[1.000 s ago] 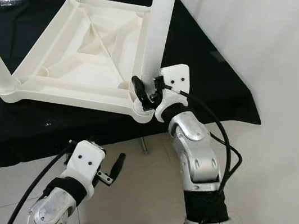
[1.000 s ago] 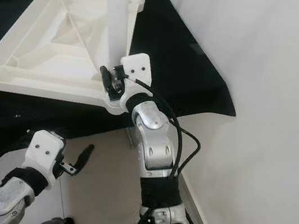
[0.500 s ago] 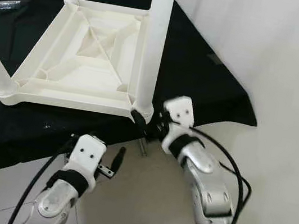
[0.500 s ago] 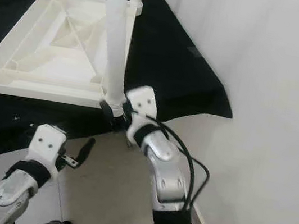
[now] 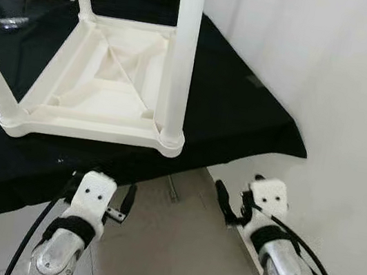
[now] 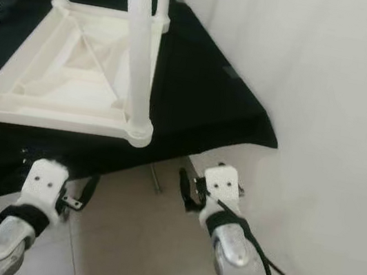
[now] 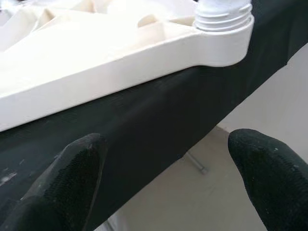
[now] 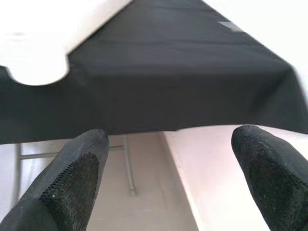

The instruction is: Building children table

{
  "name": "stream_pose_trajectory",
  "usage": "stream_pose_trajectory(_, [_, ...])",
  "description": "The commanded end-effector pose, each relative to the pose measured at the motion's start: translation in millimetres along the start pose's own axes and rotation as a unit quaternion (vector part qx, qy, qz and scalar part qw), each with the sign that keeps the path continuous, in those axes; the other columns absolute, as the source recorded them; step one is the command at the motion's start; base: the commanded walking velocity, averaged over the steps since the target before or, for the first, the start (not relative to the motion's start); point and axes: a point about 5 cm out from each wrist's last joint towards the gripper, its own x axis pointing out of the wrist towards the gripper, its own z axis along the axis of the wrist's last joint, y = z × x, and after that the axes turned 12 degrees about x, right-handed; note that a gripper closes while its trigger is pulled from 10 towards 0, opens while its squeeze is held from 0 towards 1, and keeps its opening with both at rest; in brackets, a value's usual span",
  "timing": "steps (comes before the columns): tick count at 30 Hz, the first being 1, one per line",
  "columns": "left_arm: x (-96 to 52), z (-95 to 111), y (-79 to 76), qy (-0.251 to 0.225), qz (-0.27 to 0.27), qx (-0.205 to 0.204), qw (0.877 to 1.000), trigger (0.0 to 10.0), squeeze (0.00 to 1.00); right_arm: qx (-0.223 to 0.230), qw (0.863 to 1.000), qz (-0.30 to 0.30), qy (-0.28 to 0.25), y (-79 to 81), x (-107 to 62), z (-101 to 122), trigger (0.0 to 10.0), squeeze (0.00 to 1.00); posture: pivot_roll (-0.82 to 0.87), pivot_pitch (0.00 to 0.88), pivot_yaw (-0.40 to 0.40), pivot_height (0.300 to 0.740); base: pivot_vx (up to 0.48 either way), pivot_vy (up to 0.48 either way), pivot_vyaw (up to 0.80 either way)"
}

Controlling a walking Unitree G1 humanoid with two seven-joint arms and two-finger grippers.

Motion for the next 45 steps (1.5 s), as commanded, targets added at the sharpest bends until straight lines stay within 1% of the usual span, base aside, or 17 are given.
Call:
stream_pose_trajectory(1, [1.8, -9, 3.0, 0.016, 0.004, 0.020, 1.000, 10.0, 0.00, 0.010, 1.000, -0.017, 0.006, -2.2, 6.1, -2, 10.0, 0.00, 0.04, 0.083, -0.006, 0.740, 0.000, 0.476, 0.00])
stream_pose_trajectory(3, [1.8, -9, 3.0, 0.016, 0.004, 0.020, 1.000, 10.0, 0.00, 0.010, 1.000, -0.017, 0.006, -2.2, 6.1, -2, 10.0, 0.00, 0.04, 0.083, -0.006, 0.740, 0.000, 0.476, 0.00])
stream_pose_trajectory(7, [7.9, -6, 6.0, -0.001, 0.007, 0.053, 0.999, 10.0, 0.00, 0.026, 0.999, -0.012, 0.015, 0.3, 15.4, -6, 10.0, 0.00, 0.04, 0.048, -0.003, 0.740, 0.000, 0.119, 0.00])
stream_pose_trajectory(12, [11.0, -7, 5.3, 0.000, 0.006, 0.060, 0.998, 10.0, 0.00, 0.033, 0.999, -0.021, 0.026, -1.5, 17.6, -8, 10.0, 0.00, 0.03, 0.037, -0.008, 0.740, 0.000, 0.000, 0.00])
stream_pose_trajectory(17, [14.9, -9, 4.0, 0.004, 0.006, 0.049, 0.999, 10.0, 0.00, 0.034, 0.998, -0.031, 0.035, -5.0, 20.5, -10, 10.0, 0.00, 0.03, 0.037, -0.012, 0.740, 0.000, 0.000, 0.00])
stream_pose_trajectory(18, [16.7, -10, 3.2, 0.005, 0.005, 0.039, 0.999, 10.0, 0.00, 0.035, 0.998, -0.034, 0.039, -6.1, 21.9, -12, 10.0, 0.00, 0.03, 0.038, -0.017, 0.740, 0.000, 0.000, 0.00])
stream_pose_trajectory(23, [19.2, -11, 2.7, 0.005, 0.004, 0.029, 1.000, 10.0, 0.00, 0.039, 0.998, -0.031, 0.044, -5.9, 25.1, -13, 10.0, 0.00, 0.03, 0.041, -0.019, 0.740, 0.000, 0.000, 0.00])
stream_pose_trajectory(45, [20.2, -9, 1.4, 0.001, -0.001, 0.019, 1.000, 10.0, 0.00, 0.055, 0.997, -0.022, 0.056, -6.5, 27.1, -14, 10.0, 0.00, 0.03, 0.059, -0.020, 0.740, 0.000, 0.000, 0.00])
